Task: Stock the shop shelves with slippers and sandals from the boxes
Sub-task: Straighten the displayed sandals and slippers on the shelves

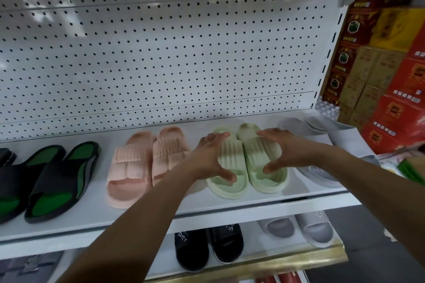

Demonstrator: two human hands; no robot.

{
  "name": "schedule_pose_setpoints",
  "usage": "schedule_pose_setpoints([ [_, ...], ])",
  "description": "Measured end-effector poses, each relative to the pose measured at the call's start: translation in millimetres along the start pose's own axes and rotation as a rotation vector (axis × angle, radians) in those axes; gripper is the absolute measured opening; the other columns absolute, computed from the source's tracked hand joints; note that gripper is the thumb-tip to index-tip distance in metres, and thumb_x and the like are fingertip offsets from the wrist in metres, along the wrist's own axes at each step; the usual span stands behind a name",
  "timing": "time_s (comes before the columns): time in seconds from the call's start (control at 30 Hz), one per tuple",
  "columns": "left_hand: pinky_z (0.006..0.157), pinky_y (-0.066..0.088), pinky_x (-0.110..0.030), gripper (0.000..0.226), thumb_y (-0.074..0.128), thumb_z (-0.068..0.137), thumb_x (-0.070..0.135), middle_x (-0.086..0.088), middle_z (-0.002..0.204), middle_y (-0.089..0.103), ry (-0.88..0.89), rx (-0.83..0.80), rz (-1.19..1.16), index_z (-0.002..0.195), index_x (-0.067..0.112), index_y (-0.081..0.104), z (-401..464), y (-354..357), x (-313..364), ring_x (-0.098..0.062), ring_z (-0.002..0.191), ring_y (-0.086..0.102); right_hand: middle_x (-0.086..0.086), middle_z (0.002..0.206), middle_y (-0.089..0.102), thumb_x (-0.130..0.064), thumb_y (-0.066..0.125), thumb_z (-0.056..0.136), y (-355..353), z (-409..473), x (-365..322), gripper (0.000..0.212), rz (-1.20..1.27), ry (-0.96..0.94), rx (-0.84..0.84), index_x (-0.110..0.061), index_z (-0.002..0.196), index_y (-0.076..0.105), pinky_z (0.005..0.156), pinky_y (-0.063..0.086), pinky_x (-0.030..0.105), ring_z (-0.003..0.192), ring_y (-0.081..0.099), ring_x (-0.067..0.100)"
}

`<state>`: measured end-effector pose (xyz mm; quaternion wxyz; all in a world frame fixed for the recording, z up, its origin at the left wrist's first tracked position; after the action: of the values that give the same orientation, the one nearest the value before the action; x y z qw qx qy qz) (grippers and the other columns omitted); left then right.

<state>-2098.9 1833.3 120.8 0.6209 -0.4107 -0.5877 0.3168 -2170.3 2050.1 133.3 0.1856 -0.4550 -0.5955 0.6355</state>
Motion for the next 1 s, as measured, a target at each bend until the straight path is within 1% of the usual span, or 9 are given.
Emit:
schedule_pose_setpoints([
  [0.07, 0.114, 0.019, -0.035, 0.116, 0.086, 0.062, 0.048, 0.002, 0.158, 0.017, 0.028, 0.059, 0.002, 0.153, 0.030, 0.015, -9.2, -9.8, 0.5, -0.016, 0.144, 0.012, -0.007, 0.157, 0.019, -0.062, 0.075, 0.067, -2.4, 0.0, -3.8, 0.102, 0.098, 0.007, 0.066, -0.041, 0.149, 0.018, 0.117, 0.020, 0.039, 0.144, 0.016, 0.019],
  [0.13, 0.113, 0.019, -0.032, 0.110, 0.084, 0.064, 0.049, 0.005, 0.158, 0.019, 0.045, 0.125, -0.005, 0.151, 0.033, 0.019, -22.6, -24.5, -3.2, -0.013, 0.143, 0.014, -0.007, 0.155, 0.023, -0.057, 0.071, 0.074, -6.4, -0.6, -10.8, 0.088, 0.230, 0.009, 0.144, -0.040, 0.147, 0.024, 0.115, 0.020, 0.034, 0.143, 0.019, 0.017],
  [0.2, 0.110, 0.019, -0.028, 0.108, 0.083, 0.066, 0.049, 0.005, 0.157, 0.023, 0.039, 0.165, -0.023, 0.152, 0.031, 0.020, -36.2, -37.3, -13.4, -0.012, 0.142, 0.018, -0.006, 0.153, 0.028, -0.055, 0.068, 0.075, -6.9, -0.5, -18.8, 0.081, 0.260, 0.000, 0.189, -0.038, 0.145, 0.032, 0.111, 0.021, 0.029, 0.141, 0.023, 0.015],
  [0.3, 0.107, 0.021, -0.024, 0.106, 0.083, 0.067, 0.049, 0.005, 0.156, 0.024, 0.030, 0.171, -0.055, 0.152, 0.032, 0.021, -51.9, -39.1, -21.3, -0.012, 0.140, 0.022, -0.004, 0.152, 0.030, -0.059, 0.066, 0.074, 0.9, -2.1, -26.3, 0.078, 0.218, 0.030, 0.246, -0.037, 0.143, 0.037, 0.115, 0.024, 0.040, 0.141, 0.025, 0.019],
  [0.37, 0.114, 0.023, -0.031, 0.110, 0.083, 0.065, 0.051, 0.005, 0.157, 0.020, 0.055, 0.133, -0.049, 0.152, 0.034, 0.017, -55.1, -25.4, -14.9, -0.015, 0.142, 0.021, 0.002, 0.153, 0.029, -0.049, 0.070, 0.079, 8.4, -5.6, -28.2, 0.076, 0.192, 0.060, 0.269, -0.031, 0.145, 0.036, 0.116, 0.022, 0.042, 0.142, 0.023, 0.022],
  [0.5, 0.120, 0.016, -0.047, 0.127, 0.086, 0.058, 0.053, 0.014, 0.161, -0.008, 0.063, 0.047, -0.011, 0.152, 0.041, 0.001, -47.8, 9.6, -5.8, -0.019, 0.149, -0.004, 0.002, 0.158, 0.012, -0.041, 0.079, 0.073, 20.7, -24.8, -24.4, 0.100, 0.149, 0.073, 0.163, -0.030, 0.151, 0.018, 0.117, 0.016, 0.040, 0.145, 0.009, 0.024],
  [0.6, 0.120, 0.010, -0.052, 0.134, 0.086, 0.055, 0.055, 0.018, 0.159, -0.016, 0.039, 0.035, -0.005, 0.151, 0.044, -0.006, -38.3, 20.8, -7.2, -0.022, 0.148, -0.015, -0.006, 0.159, 0.002, -0.045, 0.084, 0.063, 27.1, -39.8, -15.2, 0.115, 0.094, 0.060, 0.126, -0.038, 0.151, 0.009, 0.116, 0.021, 0.041, 0.145, 0.005, 0.022],
  [0.73, 0.121, 0.009, -0.051, 0.135, 0.087, 0.054, 0.055, 0.017, 0.160, -0.012, 0.020, 0.025, 0.002, 0.152, 0.041, -0.005, -29.0, 28.6, -5.5, -0.024, 0.149, -0.013, -0.006, 0.159, -0.001, -0.050, 0.085, 0.059, 35.8, -44.9, -11.9, 0.122, -0.012, 0.001, 0.103, -0.040, 0.150, 0.005, 0.116, 0.018, 0.038, 0.145, 0.004, 0.020],
  [1.0, 0.120, 0.015, -0.046, 0.134, 0.087, 0.052, 0.055, 0.014, 0.160, -0.006, 0.012, 0.072, 0.016, 0.153, 0.035, 0.002, -20.8, 30.9, -5.6, -0.023, 0.148, -0.003, -0.005, 0.159, -0.001, -0.043, 0.087, 0.059, 37.2, -35.0, -4.6, 0.122, 0.016, -0.040, 0.088, -0.038, 0.151, 0.008, 0.116, 0.017, 0.032, 0.146, 0.007, 0.018],
])
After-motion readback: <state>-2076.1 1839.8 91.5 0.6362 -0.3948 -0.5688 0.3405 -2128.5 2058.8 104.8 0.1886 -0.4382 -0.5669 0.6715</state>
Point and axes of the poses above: each hand's wrist, its own z-axis towards the middle knuckle, its own y-axis out of the palm, x = y × z, the point moved 3 cm from there along z, towards the middle knuckle
